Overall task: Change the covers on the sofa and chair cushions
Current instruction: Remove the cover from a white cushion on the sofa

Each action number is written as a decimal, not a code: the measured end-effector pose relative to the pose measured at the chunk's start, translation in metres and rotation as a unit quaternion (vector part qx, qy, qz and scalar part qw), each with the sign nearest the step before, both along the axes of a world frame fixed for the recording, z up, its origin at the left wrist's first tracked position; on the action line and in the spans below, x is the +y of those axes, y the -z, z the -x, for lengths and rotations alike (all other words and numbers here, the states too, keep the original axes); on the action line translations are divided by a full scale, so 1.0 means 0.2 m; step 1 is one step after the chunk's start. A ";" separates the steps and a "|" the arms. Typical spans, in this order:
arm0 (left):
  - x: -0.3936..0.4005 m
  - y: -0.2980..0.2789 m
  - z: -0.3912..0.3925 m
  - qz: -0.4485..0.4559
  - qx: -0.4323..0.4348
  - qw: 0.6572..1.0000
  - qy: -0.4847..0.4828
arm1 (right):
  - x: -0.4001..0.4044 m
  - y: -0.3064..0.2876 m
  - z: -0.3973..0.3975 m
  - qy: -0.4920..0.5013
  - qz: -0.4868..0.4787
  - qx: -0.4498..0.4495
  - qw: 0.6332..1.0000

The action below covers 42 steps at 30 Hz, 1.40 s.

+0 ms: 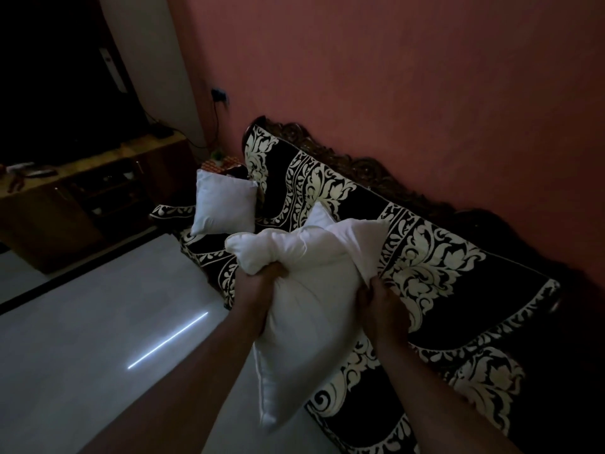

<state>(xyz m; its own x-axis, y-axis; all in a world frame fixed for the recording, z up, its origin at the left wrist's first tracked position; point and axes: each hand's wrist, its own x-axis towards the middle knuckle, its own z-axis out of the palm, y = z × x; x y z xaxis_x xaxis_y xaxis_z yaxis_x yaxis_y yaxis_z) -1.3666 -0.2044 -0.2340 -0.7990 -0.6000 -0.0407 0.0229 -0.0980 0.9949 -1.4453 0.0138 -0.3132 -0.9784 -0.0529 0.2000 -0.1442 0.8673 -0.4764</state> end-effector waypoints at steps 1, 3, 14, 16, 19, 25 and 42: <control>0.00 -0.01 0.01 0.010 0.009 1.000 -0.008 | -0.03 -0.02 0.01 0.001 0.018 0.007 1.000; -0.02 -0.03 0.02 0.014 0.022 1.000 -0.007 | -0.07 -0.06 0.04 0.005 0.044 0.019 0.999; 0.00 0.00 0.04 0.051 -0.057 0.997 0.001 | -0.16 -0.23 0.09 -0.058 -0.003 0.053 0.997; -0.04 -0.05 0.07 0.003 -0.024 0.999 -0.025 | -0.13 -0.23 0.11 -0.082 -0.041 0.036 0.995; -0.10 -0.16 0.10 -0.017 0.021 0.999 -0.037 | -0.07 -0.21 0.14 -0.061 -0.078 -0.027 0.995; -0.15 -0.30 0.12 -0.053 0.088 0.993 -0.064 | -0.07 -0.19 0.08 -0.020 -0.024 -0.133 0.991; -0.29 0.14 -0.06 -0.110 -0.244 0.945 0.188 | -0.16 -0.16 -0.01 0.019 0.263 -0.066 0.962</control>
<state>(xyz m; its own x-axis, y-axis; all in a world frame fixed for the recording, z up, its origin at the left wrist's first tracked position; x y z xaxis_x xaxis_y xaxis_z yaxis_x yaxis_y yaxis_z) -1.3545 -0.2625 -0.2613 -0.8082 -0.2123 -0.5493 -0.5101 -0.2138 0.8331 -1.4426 -0.0183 -0.2816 -0.9964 0.0573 0.0630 -0.0256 0.5039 -0.8634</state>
